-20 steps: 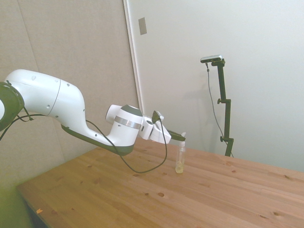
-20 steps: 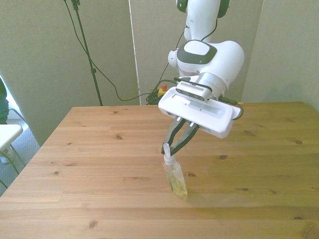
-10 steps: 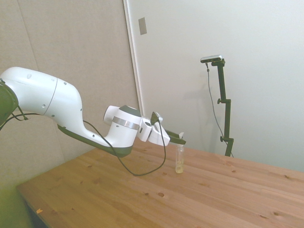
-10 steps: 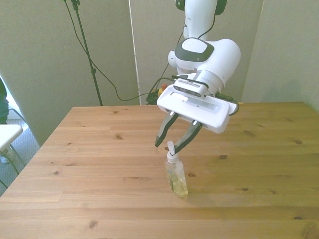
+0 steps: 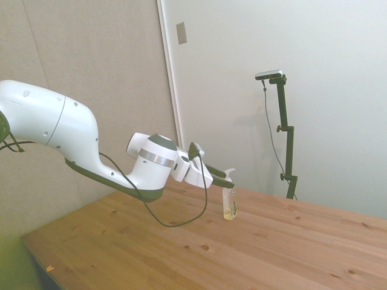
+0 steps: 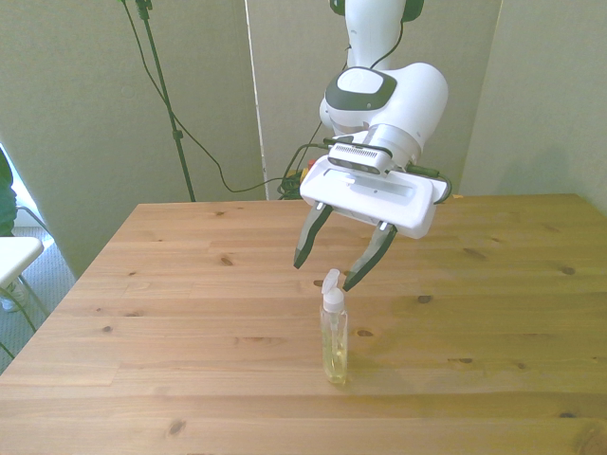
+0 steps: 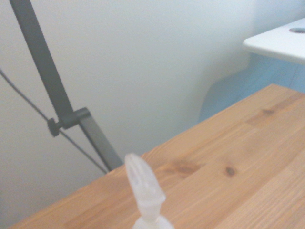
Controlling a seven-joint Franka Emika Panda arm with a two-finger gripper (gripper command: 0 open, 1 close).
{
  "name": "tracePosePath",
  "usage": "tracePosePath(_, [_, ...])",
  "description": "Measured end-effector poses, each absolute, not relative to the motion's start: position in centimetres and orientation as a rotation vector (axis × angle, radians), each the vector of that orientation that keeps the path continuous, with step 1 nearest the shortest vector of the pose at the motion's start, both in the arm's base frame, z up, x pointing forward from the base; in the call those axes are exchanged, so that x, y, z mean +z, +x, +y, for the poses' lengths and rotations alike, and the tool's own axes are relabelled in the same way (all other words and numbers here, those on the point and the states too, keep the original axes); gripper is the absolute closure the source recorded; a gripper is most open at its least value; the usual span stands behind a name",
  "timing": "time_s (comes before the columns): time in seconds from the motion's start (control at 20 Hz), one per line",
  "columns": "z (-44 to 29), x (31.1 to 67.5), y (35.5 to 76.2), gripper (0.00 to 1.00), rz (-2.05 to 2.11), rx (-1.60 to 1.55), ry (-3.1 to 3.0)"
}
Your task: Stand the sanitizer
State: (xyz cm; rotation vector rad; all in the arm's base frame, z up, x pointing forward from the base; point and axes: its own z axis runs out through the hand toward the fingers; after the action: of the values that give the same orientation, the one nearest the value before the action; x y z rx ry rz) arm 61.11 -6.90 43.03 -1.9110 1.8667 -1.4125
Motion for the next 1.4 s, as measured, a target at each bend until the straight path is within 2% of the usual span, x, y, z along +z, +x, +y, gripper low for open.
tracePosePath(0.45, [-1.5,41.0,54.0,0.00,1.741,-0.980,-2.285])
tracePosePath(0.65, [-0.4,41.0,52.3,0.00,1.680,-0.806,-2.446])
tracePosePath(1.15, [-5.4,46.3,48.7,0.00,1.376,-0.343,-2.783])
tracePosePath(1.4, [-5.2,46.7,46.2,0.00,1.351,-0.291,-2.821])
